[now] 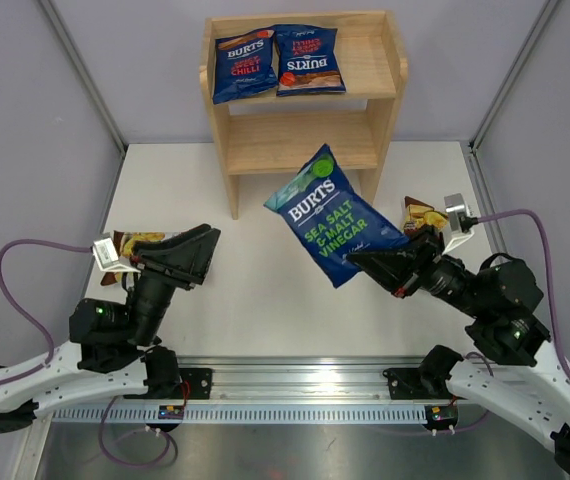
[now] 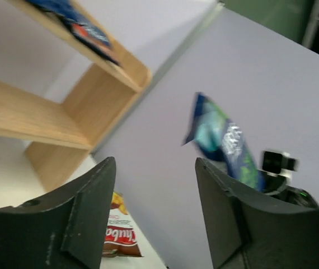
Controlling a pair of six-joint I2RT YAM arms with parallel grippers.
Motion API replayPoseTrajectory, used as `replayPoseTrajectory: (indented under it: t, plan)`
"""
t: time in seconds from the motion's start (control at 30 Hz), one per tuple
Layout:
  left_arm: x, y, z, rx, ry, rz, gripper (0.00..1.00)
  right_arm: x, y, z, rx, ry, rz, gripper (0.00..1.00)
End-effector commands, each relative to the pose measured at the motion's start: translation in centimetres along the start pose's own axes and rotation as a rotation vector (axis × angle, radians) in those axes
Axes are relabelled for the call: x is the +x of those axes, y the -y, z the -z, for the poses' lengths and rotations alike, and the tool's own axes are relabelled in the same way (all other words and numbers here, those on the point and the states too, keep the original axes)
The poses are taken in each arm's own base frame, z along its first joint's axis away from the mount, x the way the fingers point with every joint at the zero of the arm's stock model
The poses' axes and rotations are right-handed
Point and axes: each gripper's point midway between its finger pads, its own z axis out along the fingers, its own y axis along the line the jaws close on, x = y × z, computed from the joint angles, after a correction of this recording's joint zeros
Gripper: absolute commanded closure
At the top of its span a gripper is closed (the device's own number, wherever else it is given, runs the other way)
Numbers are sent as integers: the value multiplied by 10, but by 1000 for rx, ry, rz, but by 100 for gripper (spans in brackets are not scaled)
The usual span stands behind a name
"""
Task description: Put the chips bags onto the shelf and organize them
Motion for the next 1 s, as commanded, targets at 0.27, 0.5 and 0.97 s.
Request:
replayPoseTrajectory:
  t: [0.27, 0.5, 0.97]
  plan:
    - [19, -87, 29, -549, -267, -274, 1, -122, 27, -100, 211, 155, 85, 100]
    - [77, -97, 41, -575, -597, -472, 1, -195, 99, -130, 398, 359, -93, 100]
    - [90, -108, 79, -514, -742, -478, 1, -252, 221, -139, 487, 518, -287, 100]
